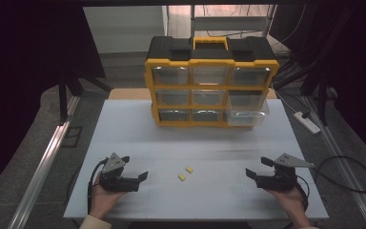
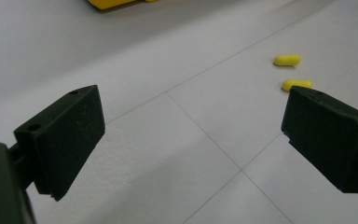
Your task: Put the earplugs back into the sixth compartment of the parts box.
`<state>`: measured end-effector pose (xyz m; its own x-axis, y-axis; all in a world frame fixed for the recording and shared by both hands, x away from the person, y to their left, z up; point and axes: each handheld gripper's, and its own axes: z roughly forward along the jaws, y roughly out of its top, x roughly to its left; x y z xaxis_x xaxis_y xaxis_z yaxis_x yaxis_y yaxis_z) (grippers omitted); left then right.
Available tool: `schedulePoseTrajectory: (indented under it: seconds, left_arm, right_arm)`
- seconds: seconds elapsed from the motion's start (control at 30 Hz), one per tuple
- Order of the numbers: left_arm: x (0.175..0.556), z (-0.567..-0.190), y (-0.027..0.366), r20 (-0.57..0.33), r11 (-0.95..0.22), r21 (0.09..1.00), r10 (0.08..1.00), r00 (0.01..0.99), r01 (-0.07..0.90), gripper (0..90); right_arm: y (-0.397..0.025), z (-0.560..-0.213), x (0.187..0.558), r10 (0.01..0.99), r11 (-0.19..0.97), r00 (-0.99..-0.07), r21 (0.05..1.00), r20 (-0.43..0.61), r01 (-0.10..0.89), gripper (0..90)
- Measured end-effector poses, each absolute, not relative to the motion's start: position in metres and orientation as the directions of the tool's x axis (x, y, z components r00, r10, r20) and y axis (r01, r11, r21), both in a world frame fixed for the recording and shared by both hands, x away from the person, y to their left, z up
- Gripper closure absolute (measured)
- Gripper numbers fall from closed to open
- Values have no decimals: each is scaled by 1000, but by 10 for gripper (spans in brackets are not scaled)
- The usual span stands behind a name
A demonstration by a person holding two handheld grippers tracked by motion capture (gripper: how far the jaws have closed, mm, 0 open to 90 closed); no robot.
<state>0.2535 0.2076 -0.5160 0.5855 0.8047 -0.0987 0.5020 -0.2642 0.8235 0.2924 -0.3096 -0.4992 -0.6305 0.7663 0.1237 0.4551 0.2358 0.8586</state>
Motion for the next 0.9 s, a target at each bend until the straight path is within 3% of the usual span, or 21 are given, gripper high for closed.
schedulePoseTrajectory:
  seconds: [0.9]
  left_arm:
    - [249, -517, 208, -95, -284, 816, 794, 601, 504, 63]
  right_arm:
    - [-299, -491, 296, 755, 229, -645, 875, 117, 427, 190]
